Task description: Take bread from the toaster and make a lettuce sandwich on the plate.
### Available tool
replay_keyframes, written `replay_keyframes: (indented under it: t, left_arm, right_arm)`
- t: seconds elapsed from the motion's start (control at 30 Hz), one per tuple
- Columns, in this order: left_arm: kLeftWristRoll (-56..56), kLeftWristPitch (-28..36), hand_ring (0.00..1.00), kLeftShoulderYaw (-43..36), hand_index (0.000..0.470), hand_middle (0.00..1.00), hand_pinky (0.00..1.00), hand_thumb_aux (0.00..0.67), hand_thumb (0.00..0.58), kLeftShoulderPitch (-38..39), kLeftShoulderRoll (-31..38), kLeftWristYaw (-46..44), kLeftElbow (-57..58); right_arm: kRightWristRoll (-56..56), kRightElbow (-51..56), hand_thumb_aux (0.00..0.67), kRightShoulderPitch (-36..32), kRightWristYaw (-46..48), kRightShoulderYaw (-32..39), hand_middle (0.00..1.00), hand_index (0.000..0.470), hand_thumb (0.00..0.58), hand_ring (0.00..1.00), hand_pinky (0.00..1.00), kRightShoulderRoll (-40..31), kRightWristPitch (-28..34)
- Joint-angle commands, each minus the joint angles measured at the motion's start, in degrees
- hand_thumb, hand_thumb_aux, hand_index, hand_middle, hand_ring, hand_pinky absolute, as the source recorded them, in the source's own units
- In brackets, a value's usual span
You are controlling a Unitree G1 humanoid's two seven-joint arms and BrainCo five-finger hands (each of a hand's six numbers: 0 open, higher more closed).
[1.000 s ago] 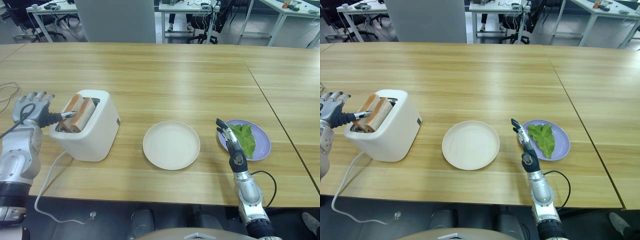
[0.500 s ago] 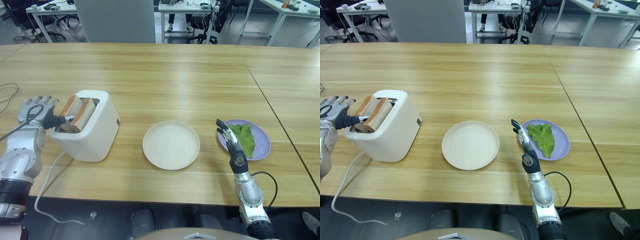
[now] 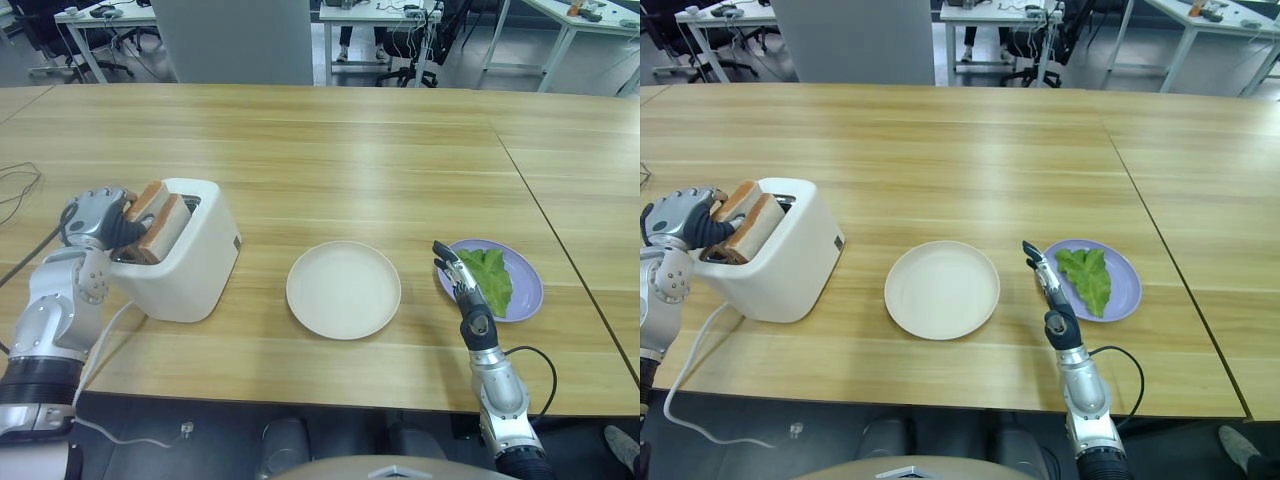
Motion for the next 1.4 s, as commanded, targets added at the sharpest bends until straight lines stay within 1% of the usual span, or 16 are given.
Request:
replay_keyframes:
  t: [0.03,0.1,0.2,0.27,0.47,0.57,0.67,0.8,0.9,1.03,1.23,1.27,1.3,1.33,1.37,1.4]
  left_arm:
    - [-3.31,-1.85,0.71,0.70,0.460,0.71,0.71,0.670,0.580,0.37,-1.51,0.49,1.42]
    - [-4.70,-2.62,1.00,1.88,0.460,1.00,1.00,0.670,0.580,0.15,-1.87,2.02,2.01]
    - [-7.08,-4.18,1.00,4.64,0.460,1.00,1.00,0.670,0.580,-0.39,-2.08,4.74,1.66]
    - [-8.57,-5.47,1.00,6.65,0.460,1.00,1.00,0.670,0.580,-0.66,-2.26,6.48,0.58]
    - [-10.77,-8.33,1.00,12.96,0.460,1.00,1.00,0.670,0.580,-0.31,-2.35,11.69,-3.74]
    - [-11.85,-9.10,1.00,15.77,0.460,1.00,1.00,0.670,0.580,0.30,-2.62,13.09,-6.52]
    - [-12.78,-10.07,1.00,18.55,0.460,1.00,1.00,0.670,0.580,0.79,-3.42,14.32,-10.78]
    - [-15.13,-10.80,1.00,20.96,0.460,1.00,1.00,0.670,0.580,0.85,-5.00,13.49,-18.48]
    - [-18.54,-10.47,1.00,18.46,0.460,1.00,1.00,0.670,0.580,-0.10,-6.71,8.98,-26.55]
    - [-23.26,-7.55,1.00,10.12,0.460,1.00,1.00,0.670,0.580,-2.63,-9.47,0.04,-33.25]
    - [-26.57,-3.39,1.00,-3.28,0.460,1.00,1.00,0.670,0.580,-6.27,-15.03,-10.59,-34.78]
    - [-26.69,-3.06,1.00,-5.52,0.460,1.00,1.00,0.670,0.580,-6.65,-16.04,-12.20,-34.20]
    - [-26.62,-2.76,1.00,-7.07,0.460,1.00,1.00,0.670,0.580,-6.95,-16.94,-13.16,-33.74]
    - [-26.24,-2.63,1.00,-9.34,0.460,1.00,1.00,0.670,0.580,-7.34,-18.05,-14.41,-32.56]
    - [-25.65,-2.75,1.00,-11.72,0.460,1.00,1.00,0.670,0.580,-7.71,-19.05,-15.71,-31.11]
    - [-24.69,-2.99,1.00,-13.80,0.460,1.00,1.00,0.670,0.580,-8.18,-20.17,-16.38,-29.34]
  right_arm:
    - [0.26,-0.90,0.000,0.23,0.28,0.10,0.00,0.000,0.000,0.00,0.00,-0.17,0.84]
    - [0.11,-1.09,0.000,0.28,0.16,-0.03,0.00,0.000,0.000,0.00,0.00,-0.21,0.83]
    - [-2.57,-1.18,0.000,-0.15,-2.20,-2.04,0.00,0.000,0.000,0.00,0.00,-0.38,1.49]
    - [-10.27,-1.30,0.000,-0.96,-7.52,-5.22,0.00,0.000,0.000,0.00,0.00,-1.21,3.33]
    - [-37.81,-4.73,0.000,-2.70,-26.80,-10.26,0.00,0.000,0.000,0.00,0.00,-9.82,18.21]
    - [-45.46,-4.95,0.000,-3.75,-30.43,-8.99,0.00,0.000,0.000,0.00,0.00,-15.28,26.50]
    - [-51.72,-0.22,0.000,-6.96,-31.69,-5.74,0.00,0.000,0.000,0.00,0.00,-20.54,34.64]
    - [-54.95,7.94,0.000,-11.48,-31.30,0.09,0.00,0.000,0.000,0.00,0.00,-24.40,40.26]
    - [-56.03,15.21,0.000,-15.20,-30.73,4.74,0.00,0.000,0.000,0.00,0.00,-25.82,43.06]
    - [-55.54,22.14,0.000,-18.90,-31.55,9.65,0.00,0.000,0.000,0.00,0.00,-26.47,44.90]
    - [-54.13,26.69,0.000,-21.36,-32.88,13.86,0.00,0.000,0.000,0.00,0.00,-27.20,45.87]
    - [-53.99,26.89,0.037,-21.56,-33.24,14.28,0.00,0.025,0.062,0.00,0.00,-27.39,46.19]
    - [-53.76,27.11,0.113,-21.72,-33.65,14.64,0.00,0.078,0.179,0.00,0.00,-27.55,46.40]
    - [-53.71,26.89,0.113,-21.83,-33.88,15.04,0.00,0.078,0.179,0.00,0.00,-27.82,46.94]
    - [-53.59,26.74,0.318,-21.96,-34.12,15.38,0.00,0.218,0.420,0.00,0.00,-28.07,47.39]
    - [-53.19,26.38,0.376,-21.98,-34.39,15.48,0.00,0.258,0.468,0.00,0.00,-28.31,47.65]
